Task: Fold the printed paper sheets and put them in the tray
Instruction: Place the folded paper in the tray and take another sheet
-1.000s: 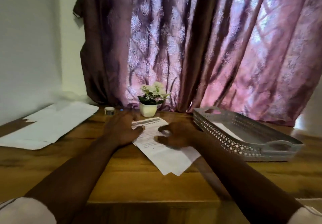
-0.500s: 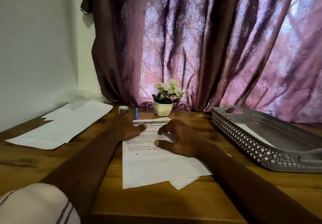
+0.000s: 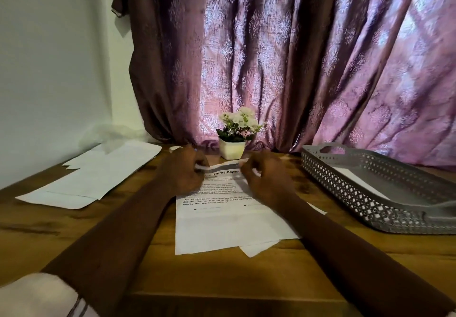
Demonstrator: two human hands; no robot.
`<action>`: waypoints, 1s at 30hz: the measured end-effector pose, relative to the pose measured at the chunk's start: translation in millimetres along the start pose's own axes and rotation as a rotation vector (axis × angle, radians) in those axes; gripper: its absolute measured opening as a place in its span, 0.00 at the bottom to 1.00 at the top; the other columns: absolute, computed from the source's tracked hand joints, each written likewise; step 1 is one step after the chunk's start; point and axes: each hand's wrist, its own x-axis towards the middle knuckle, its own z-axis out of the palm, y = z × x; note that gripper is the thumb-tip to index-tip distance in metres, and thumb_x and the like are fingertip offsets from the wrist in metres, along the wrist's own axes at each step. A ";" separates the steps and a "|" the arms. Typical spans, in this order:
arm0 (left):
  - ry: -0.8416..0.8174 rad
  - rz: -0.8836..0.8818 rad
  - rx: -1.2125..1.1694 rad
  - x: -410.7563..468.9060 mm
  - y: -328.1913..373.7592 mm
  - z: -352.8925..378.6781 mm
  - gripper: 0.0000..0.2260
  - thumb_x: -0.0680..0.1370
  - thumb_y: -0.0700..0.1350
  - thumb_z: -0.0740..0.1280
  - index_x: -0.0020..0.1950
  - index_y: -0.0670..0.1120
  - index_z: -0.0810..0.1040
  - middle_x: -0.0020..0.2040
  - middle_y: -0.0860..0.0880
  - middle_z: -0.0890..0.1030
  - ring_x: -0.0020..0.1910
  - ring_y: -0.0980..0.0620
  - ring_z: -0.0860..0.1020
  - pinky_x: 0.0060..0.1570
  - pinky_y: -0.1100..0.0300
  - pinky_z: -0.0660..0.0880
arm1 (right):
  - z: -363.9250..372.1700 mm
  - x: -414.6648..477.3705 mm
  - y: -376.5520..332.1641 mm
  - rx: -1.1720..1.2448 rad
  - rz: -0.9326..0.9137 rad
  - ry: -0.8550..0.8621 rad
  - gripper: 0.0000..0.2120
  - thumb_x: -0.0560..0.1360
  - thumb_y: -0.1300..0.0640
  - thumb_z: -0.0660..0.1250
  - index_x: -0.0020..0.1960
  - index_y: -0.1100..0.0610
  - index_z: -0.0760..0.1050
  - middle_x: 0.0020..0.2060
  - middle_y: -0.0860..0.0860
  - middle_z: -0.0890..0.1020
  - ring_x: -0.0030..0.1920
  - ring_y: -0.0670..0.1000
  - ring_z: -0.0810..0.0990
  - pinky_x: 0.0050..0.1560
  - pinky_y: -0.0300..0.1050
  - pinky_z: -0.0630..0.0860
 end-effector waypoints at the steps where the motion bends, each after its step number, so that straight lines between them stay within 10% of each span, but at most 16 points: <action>1: -0.050 0.012 0.041 -2.4 2.2 -2.7 0.08 0.71 0.44 0.75 0.46 0.55 0.86 0.45 0.56 0.80 0.50 0.52 0.79 0.48 0.58 0.74 | -1.0 1.7 -0.3 0.059 0.050 0.110 0.13 0.80 0.43 0.66 0.46 0.52 0.79 0.44 0.49 0.79 0.47 0.51 0.77 0.46 0.48 0.73; 4: -0.186 0.041 0.081 -9.3 6.0 -3.7 0.06 0.68 0.45 0.72 0.39 0.57 0.83 0.41 0.58 0.80 0.46 0.57 0.77 0.48 0.62 0.75 | -4.0 5.8 1.0 0.173 0.159 0.162 0.19 0.80 0.40 0.62 0.57 0.54 0.79 0.51 0.50 0.80 0.53 0.53 0.79 0.52 0.49 0.75; 9: -0.203 -0.017 -0.024 -8.2 5.6 5.5 0.18 0.63 0.68 0.63 0.34 0.55 0.80 0.37 0.57 0.82 0.42 0.56 0.80 0.46 0.54 0.77 | -1.7 5.3 12.0 0.014 0.246 -0.443 0.32 0.74 0.32 0.66 0.72 0.47 0.75 0.66 0.52 0.80 0.64 0.55 0.79 0.62 0.56 0.79; 12: -0.136 -0.021 0.020 -7.6 6.2 13.1 0.20 0.73 0.66 0.69 0.34 0.50 0.77 0.33 0.53 0.78 0.39 0.54 0.78 0.40 0.56 0.73 | 0.4 11.2 10.3 -0.204 0.178 -0.520 0.41 0.66 0.25 0.58 0.71 0.47 0.77 0.67 0.52 0.80 0.68 0.56 0.75 0.68 0.54 0.74; 19: -0.180 0.069 0.168 -3.2 15.9 31.3 0.18 0.79 0.64 0.63 0.63 0.57 0.74 0.64 0.53 0.78 0.64 0.47 0.75 0.64 0.46 0.69 | 4.8 14.7 7.2 -0.222 0.087 -0.546 0.23 0.74 0.35 0.65 0.61 0.48 0.78 0.60 0.54 0.78 0.64 0.56 0.73 0.64 0.56 0.73; 23: -0.091 0.152 0.074 2.5 19.5 34.5 0.15 0.81 0.56 0.62 0.64 0.52 0.77 0.59 0.51 0.82 0.59 0.46 0.79 0.59 0.47 0.73 | 6.7 9.5 6.1 0.174 -0.007 -0.352 0.11 0.69 0.43 0.68 0.47 0.47 0.74 0.44 0.48 0.80 0.46 0.50 0.79 0.47 0.51 0.77; 30: 0.087 0.293 0.005 9.1 16.0 37.2 0.11 0.81 0.52 0.61 0.53 0.48 0.80 0.48 0.47 0.81 0.48 0.45 0.79 0.44 0.51 0.73 | 6.2 12.2 0.9 0.322 -0.080 -0.146 0.04 0.76 0.51 0.73 0.48 0.51 0.84 0.45 0.44 0.86 0.48 0.46 0.84 0.55 0.51 0.79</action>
